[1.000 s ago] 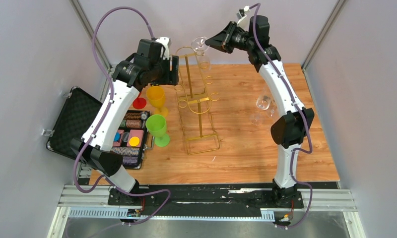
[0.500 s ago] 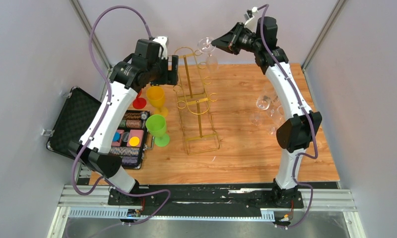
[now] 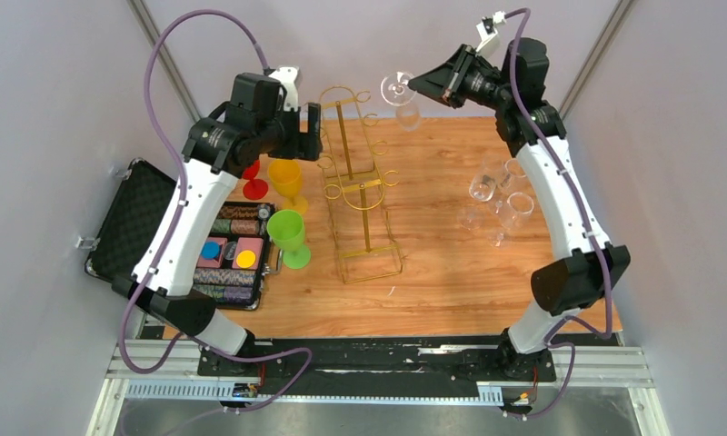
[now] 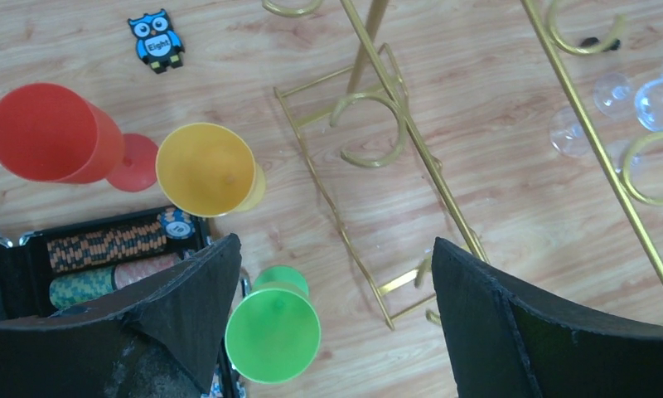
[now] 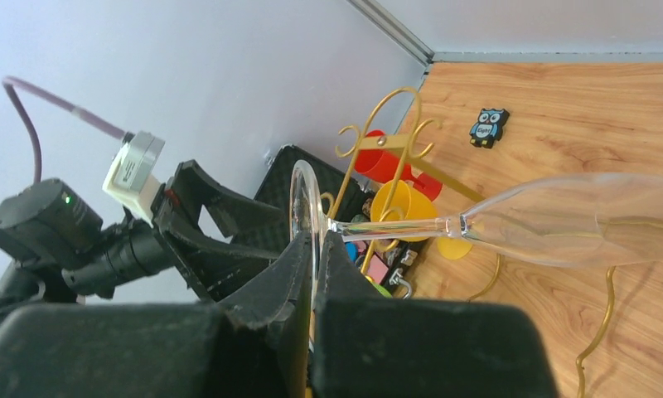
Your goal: Take the wine glass off the wine glass rack
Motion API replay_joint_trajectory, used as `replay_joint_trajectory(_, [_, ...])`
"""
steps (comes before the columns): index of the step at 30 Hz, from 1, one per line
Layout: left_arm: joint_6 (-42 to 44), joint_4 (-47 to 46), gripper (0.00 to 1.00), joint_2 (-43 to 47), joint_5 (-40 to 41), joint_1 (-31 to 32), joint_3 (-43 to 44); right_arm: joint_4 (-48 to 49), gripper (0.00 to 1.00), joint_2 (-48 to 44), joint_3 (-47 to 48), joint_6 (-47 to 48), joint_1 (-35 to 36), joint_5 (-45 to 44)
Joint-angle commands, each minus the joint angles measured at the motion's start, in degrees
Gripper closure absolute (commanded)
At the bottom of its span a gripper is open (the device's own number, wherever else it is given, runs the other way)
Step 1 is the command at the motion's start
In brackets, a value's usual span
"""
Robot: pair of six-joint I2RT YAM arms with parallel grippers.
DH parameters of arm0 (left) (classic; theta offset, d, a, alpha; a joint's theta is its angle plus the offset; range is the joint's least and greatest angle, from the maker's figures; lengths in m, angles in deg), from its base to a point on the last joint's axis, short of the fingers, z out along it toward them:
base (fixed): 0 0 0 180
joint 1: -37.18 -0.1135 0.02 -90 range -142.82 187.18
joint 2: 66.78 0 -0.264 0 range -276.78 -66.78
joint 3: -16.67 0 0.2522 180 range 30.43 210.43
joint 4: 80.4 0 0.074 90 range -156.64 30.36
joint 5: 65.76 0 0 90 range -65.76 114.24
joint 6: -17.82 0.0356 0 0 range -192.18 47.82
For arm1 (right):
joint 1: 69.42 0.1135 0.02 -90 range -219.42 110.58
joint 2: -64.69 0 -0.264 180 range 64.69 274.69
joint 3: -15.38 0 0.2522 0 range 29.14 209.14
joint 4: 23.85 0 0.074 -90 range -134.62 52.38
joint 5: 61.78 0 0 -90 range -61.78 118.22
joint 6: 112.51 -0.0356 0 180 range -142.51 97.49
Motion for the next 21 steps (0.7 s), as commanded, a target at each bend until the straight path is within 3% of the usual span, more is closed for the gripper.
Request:
replay_joint_trajectory(1, [0.8, 2.81, 0.07, 4.48, -4.94, -0.05, 3.59, 3.54, 1.0, -8.29, -2.96, 5.21, -0.38, 1.93])
replay_joint_trajectory(13, [-6.28, 4.01, 0.07, 9.52, -21.26, -0.06, 7.12, 2.6, 1.0, -19.23, -6.0, 16.54, 0.8, 7.98])
replay_joint_trajectory(21, [-14.89, -0.86, 0.09, 13.23, -26.86, -0.05, 5.39, -1.99, 1.0, -20.67, -1.46, 24.98, 8.91, 6.06])
